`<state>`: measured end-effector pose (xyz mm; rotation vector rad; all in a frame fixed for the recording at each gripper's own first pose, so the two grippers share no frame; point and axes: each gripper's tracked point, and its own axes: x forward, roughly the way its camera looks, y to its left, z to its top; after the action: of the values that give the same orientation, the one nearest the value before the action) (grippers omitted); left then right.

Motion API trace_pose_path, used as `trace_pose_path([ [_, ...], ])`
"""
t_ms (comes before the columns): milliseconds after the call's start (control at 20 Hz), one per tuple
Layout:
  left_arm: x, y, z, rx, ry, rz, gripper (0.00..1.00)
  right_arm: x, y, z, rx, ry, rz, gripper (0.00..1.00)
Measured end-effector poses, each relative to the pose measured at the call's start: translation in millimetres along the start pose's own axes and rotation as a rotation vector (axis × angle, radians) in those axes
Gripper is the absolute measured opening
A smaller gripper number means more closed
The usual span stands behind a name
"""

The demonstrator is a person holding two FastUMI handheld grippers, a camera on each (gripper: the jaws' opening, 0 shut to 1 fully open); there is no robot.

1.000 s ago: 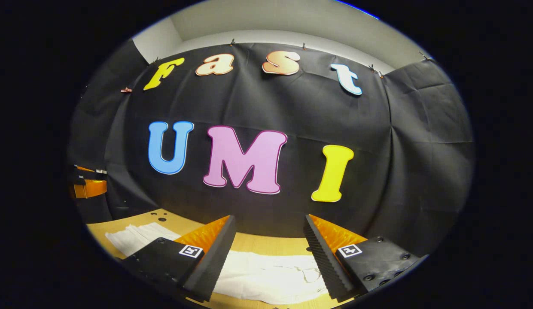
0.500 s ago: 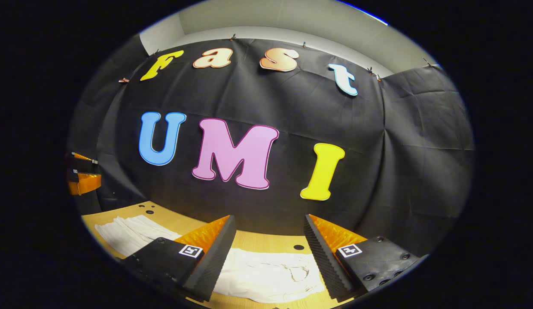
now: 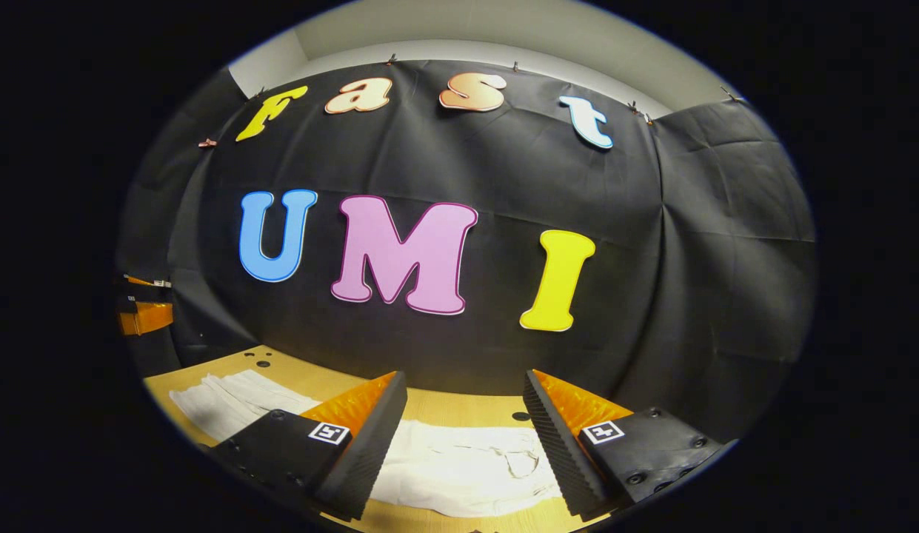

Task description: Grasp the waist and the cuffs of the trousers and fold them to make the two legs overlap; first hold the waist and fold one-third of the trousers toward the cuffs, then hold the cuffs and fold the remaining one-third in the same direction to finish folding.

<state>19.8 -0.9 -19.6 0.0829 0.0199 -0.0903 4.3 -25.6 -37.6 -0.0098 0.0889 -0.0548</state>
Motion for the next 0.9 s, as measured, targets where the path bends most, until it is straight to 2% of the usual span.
trace_pose_path([
  [150,7,15,-15,0.014,0.034,0.007,0.96,4,-4,-12,-0.012,0.025,0.012,0.98],
  [250,11,26,-28,0.039,0.061,0.002,0.97,11,-7,-22,-0.066,0.038,0.041,0.98],
  [450,18,54,-60,0.095,0.128,-0.014,0.97,28,-20,-49,-0.379,0.053,0.149,0.98],
  [650,12,75,-90,0.148,0.204,-0.028,0.97,37,-39,-93,-0.678,0.107,0.289,0.98],
  [900,-6,92,-134,0.119,0.313,0.005,0.97,23,-73,-168,-0.988,0.223,0.496,0.98],
])
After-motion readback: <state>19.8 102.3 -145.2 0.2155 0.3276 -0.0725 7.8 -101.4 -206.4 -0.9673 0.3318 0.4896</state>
